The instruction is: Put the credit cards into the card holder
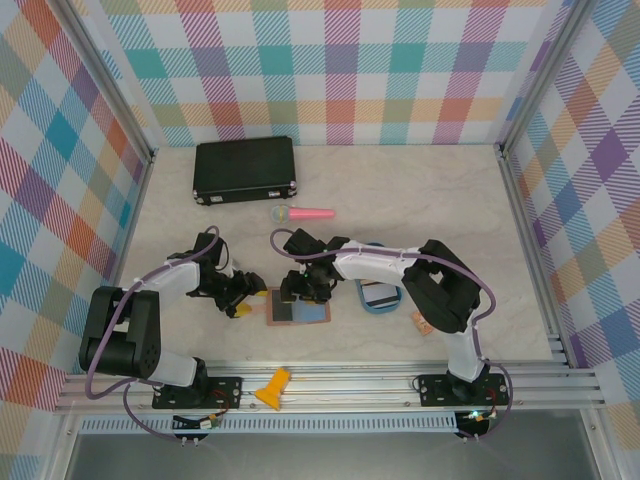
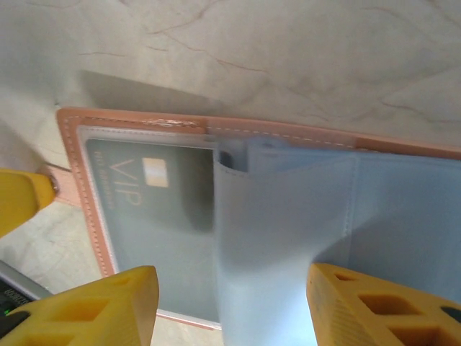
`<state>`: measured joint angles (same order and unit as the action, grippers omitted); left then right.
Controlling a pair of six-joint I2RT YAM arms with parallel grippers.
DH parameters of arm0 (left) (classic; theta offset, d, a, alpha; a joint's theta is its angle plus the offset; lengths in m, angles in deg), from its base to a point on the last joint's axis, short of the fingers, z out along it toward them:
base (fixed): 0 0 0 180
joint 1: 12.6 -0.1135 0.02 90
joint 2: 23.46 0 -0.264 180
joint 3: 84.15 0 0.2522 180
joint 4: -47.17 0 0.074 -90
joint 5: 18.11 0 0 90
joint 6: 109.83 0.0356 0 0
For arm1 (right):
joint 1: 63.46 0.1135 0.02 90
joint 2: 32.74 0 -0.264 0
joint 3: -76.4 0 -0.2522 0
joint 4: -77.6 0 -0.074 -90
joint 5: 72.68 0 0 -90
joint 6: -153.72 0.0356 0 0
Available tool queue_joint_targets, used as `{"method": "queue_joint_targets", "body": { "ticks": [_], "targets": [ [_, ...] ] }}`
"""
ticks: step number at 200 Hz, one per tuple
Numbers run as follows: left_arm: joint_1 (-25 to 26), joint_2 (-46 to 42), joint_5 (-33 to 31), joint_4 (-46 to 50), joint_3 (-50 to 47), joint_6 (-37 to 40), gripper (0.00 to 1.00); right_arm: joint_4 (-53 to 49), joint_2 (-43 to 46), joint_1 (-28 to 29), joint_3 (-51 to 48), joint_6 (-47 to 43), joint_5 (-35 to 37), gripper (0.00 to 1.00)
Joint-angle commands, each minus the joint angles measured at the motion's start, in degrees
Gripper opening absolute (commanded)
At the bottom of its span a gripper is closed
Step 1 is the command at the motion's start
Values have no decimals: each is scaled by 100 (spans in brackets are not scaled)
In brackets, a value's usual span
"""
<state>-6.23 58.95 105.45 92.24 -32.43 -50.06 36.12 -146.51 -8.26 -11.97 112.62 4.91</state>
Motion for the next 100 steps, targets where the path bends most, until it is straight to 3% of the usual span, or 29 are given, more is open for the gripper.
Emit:
{"method": "queue_joint_targets", "body": {
  "ticks": [1, 100],
  "targets": [
    [84, 132, -122, 23, -130, 0, 63, 348, -127, 18, -130, 133, -305, 57],
    [103, 119, -144, 50, -122, -3, 63, 1583, 74, 61, -653, 383, -762, 57]
  ]
}}
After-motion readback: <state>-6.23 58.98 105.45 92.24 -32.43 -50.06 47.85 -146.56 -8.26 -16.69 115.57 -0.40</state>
